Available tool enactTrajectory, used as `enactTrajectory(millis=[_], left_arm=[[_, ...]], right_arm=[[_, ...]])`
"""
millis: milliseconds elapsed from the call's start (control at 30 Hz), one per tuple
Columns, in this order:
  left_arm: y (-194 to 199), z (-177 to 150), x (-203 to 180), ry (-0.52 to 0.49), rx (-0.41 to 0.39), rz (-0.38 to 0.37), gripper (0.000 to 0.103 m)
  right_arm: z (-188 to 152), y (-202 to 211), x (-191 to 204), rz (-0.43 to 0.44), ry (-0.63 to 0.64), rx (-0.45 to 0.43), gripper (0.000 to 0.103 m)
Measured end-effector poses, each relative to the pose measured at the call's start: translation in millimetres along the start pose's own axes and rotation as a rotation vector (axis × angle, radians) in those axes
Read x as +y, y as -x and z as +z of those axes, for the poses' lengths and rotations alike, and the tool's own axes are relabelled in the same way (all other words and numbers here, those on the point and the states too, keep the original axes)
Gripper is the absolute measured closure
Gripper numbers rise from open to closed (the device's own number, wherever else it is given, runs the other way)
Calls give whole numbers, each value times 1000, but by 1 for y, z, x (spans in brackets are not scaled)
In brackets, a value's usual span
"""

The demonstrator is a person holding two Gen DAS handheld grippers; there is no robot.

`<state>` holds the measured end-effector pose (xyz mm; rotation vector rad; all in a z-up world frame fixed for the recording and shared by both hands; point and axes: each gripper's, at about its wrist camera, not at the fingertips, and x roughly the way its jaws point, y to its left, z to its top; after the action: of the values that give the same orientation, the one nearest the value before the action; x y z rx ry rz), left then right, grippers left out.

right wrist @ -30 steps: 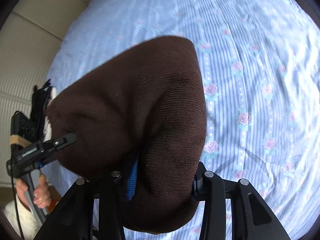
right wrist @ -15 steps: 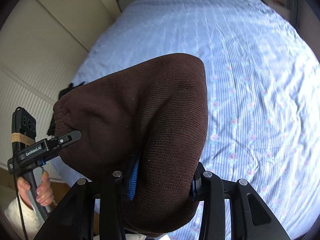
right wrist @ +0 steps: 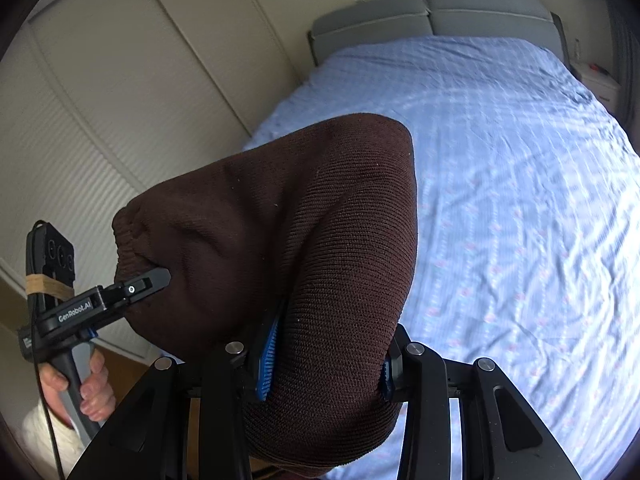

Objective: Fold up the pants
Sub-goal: 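Lift the bundle with both tools and carry it toward the black garment stack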

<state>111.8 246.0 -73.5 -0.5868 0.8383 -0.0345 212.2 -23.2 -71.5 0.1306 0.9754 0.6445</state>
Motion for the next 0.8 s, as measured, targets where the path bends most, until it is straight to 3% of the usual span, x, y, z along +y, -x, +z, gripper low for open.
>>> enactTrajectory(millis=[167, 333, 467, 800], left_arm=[[34, 17, 45, -18, -41, -16, 59], [54, 48, 92, -65, 26, -48, 59], [72, 65, 122, -95, 27, -48, 59], [105, 89, 177, -17, -61, -39, 59]], right_arm=[[2, -10, 54, 0, 22, -31, 63], [-21, -21, 113, -39, -17, -71, 63], [-31, -29, 153, -46, -41, -78, 63], [-7, -57, 200, 3, 44, -84, 63]])
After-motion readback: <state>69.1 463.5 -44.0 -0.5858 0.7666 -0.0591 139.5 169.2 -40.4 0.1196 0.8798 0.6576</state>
